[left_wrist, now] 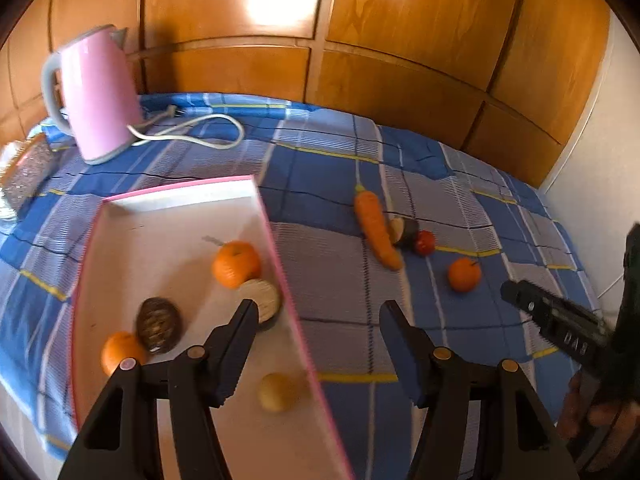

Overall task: Organize fruits
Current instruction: 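Reach the left gripper to the orange carrot and grasp it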

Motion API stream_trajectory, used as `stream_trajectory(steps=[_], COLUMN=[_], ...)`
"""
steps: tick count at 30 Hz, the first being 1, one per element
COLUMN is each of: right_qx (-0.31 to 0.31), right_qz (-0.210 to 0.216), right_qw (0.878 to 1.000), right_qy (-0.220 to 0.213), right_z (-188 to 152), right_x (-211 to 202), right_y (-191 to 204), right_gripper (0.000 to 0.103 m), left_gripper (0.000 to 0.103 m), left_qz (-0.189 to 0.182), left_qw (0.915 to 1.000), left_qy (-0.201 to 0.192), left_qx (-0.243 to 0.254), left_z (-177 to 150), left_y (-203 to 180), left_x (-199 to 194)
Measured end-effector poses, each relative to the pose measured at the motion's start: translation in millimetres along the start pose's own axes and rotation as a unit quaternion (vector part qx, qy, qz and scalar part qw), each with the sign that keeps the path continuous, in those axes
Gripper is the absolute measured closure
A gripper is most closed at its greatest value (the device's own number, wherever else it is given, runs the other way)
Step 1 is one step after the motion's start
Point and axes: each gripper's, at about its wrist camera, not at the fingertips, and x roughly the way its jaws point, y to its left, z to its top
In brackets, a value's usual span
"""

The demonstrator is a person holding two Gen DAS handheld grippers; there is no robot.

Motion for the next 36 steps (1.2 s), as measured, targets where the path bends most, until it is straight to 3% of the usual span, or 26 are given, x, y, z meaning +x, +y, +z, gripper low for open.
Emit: stream_trajectory(steps=[8, 12, 26, 29, 34, 36], right_qx=[0.005, 0.001, 0.007, 0.010, 0.010, 0.010], right_qz=[-0.007, -0.007, -0.005, -0.005, -0.003, -0.002], right_qw=[1.000, 1.000, 1.000, 1.000, 1.000, 1.000], right_qy=[0.004, -0.004, 0.010, 0.014, 0.018, 0.018], right_z=[1.3, 3.5, 4.6, 3.4, 2.5, 2.9], right_x=[2.6, 0.8, 13.5, 16.5, 21.2, 22.3], right_y=[-11.5, -12.8, -32.3, -35.1, -36.5, -36.8], right_gripper=[0.067, 0.067, 0.067, 0.067, 0.067, 0.067], left_gripper=[0.040, 0.051, 0.052, 0.050, 0.050, 0.056], left_qz=[-0.014, -0.016, -0.035, -0.019, -0.004, -0.001], left_qw=[0.9993, 0.9985, 0.9950, 0.9954, 0.9938, 0.9949], left_qy=[0.033, 0.052, 0.086, 0.092, 0.106, 0.098], left_qx=[-0.005, -0.008, -0.037, -0.020, -0.032, -0.021], left_z=[33.4, 52.0, 96.6, 100.0, 100.6, 101.3], left_y=[-18.4, -24.4, -34.2, -40.7, -33.1, -34.1], left_x=[44.4, 73.4, 144.0, 157.7, 178.7, 179.5])
